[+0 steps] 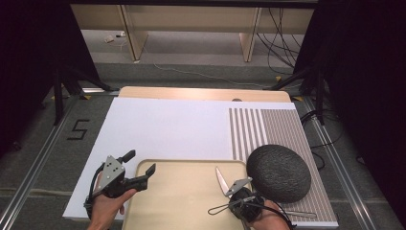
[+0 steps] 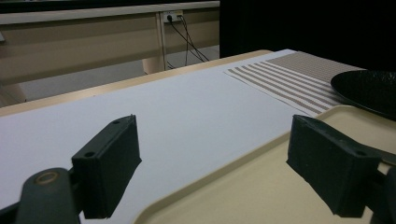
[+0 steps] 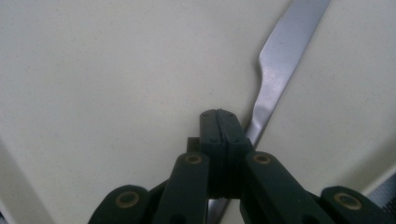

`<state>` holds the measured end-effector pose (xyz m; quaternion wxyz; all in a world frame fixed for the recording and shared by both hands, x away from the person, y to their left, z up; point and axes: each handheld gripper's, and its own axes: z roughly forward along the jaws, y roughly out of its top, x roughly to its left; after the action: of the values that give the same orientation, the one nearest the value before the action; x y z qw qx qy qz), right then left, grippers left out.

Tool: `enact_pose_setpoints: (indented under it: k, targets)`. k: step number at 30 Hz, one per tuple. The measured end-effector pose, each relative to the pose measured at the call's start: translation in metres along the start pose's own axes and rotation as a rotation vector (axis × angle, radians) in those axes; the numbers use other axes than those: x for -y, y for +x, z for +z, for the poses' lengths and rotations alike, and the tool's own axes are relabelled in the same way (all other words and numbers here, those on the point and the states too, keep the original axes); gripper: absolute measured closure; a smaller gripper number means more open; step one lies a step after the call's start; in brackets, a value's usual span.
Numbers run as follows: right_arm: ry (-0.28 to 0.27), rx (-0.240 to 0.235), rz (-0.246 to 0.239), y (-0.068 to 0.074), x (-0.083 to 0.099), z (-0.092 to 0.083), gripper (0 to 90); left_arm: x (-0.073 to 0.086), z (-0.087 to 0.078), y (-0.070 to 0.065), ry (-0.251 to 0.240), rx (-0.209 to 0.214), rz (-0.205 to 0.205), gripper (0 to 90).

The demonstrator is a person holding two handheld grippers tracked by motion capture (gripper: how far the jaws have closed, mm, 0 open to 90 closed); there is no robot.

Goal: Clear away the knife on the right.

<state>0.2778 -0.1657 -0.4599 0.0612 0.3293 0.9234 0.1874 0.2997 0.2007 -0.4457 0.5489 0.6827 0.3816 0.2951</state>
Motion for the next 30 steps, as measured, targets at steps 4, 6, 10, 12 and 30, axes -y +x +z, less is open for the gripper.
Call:
enact_pose_setpoints:
  k: [4, 6, 10, 12, 30]
  targets:
    - [0.006, 0.0, 0.014, -0.002, 0.003, -0.002, 90.0, 0.0, 0.0, 0.0, 0.003, -0.001, 0.0, 16.7]
    - [0.007, 0.0, 0.015, -0.004, 0.005, -0.003, 90.0, 0.0, 0.0, 0.0, -0.001, 0.0, -0.001, 16.7]
    - [0.009, 0.0, 0.023, -0.005, 0.007, -0.004, 90.0, 0.0, 0.0, 0.0, 0.001, 0.001, -0.001, 16.7]
    - [0.009, -0.001, 0.022, -0.006, 0.008, -0.004, 90.0, 0.0, 0.0, 0.0, 0.0, 0.0, -0.002, 16.7]
    - [0.014, 0.021, 0.048, -0.012, 0.016, -0.008, 90.0, 0.0, 0.0, -0.001, 0.007, -0.002, -0.001, 16.7]
